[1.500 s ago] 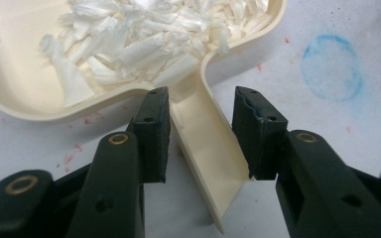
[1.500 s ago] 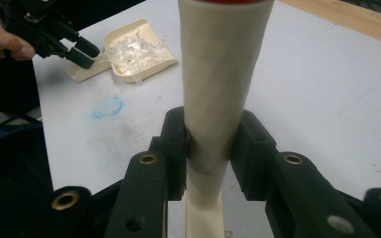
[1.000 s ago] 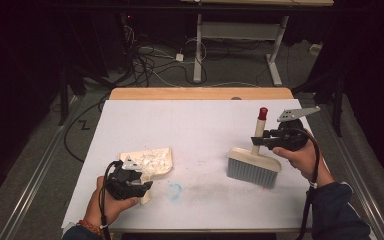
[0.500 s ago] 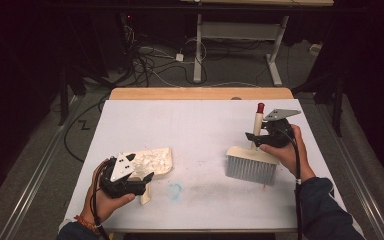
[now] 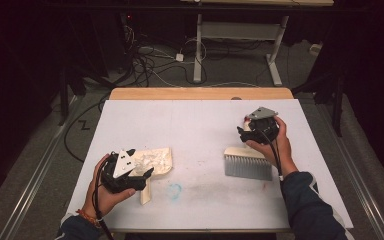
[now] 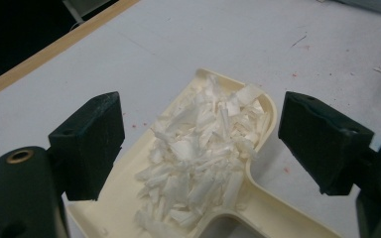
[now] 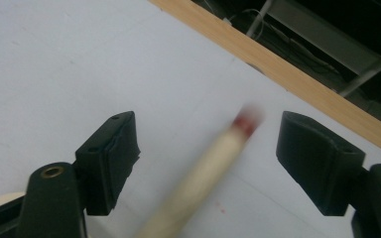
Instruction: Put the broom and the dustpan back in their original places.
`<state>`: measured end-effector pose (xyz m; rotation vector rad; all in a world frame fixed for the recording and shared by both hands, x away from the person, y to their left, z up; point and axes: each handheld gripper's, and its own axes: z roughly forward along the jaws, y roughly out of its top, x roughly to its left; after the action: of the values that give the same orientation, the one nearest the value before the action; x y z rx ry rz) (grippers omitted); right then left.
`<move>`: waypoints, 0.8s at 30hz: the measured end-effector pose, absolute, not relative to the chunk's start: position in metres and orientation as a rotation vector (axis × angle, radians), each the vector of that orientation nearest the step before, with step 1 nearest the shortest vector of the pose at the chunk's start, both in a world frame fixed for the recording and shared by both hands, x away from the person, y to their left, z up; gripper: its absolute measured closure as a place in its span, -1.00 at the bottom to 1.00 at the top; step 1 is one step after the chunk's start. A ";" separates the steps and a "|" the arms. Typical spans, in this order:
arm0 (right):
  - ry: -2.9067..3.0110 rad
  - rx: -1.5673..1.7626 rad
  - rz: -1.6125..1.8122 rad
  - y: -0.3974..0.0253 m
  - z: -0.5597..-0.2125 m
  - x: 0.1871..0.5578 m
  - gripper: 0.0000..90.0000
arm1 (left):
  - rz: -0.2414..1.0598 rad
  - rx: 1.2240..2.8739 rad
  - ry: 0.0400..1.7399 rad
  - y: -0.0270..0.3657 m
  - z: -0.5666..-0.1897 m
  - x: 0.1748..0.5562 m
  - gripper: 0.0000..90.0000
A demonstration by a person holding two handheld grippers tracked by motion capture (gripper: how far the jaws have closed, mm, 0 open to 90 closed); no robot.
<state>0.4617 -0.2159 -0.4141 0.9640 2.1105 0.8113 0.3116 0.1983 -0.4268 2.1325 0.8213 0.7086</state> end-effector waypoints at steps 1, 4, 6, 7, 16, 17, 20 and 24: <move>2.105 0.971 0.829 -0.215 -0.414 0.462 -0.46 | 0.711 2.135 0.817 0.198 -0.427 0.311 -0.62; 2.101 0.991 0.876 -0.216 -0.413 0.461 -0.44 | 0.715 2.122 0.807 0.198 -0.425 0.311 -0.62; 2.087 1.007 0.913 -0.218 -0.410 0.458 -0.43 | 0.719 2.114 0.806 0.199 -0.425 0.310 -0.62; 2.083 1.014 0.941 -0.219 -0.408 0.457 -0.43 | 0.720 2.116 0.801 0.199 -0.425 0.310 -0.62; 2.048 0.971 1.090 -0.234 -0.393 0.420 -0.39 | 0.770 2.099 0.770 0.198 -0.425 0.301 -0.62; 2.041 0.959 1.109 -0.237 -0.392 0.415 -0.39 | 0.776 2.097 0.767 0.198 -0.425 0.300 -0.62; 2.021 0.941 1.124 -0.247 -0.389 0.401 -0.43 | 0.773 2.097 0.760 0.198 -0.427 0.299 -0.62; 2.012 0.917 1.141 -0.259 -0.387 0.384 -0.46 | 0.789 2.105 0.734 0.195 -0.431 0.297 -0.62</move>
<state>0.3836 -0.2590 -0.3867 0.9166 2.0124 1.1407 0.2971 0.1950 -0.4306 2.1046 0.7337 0.7887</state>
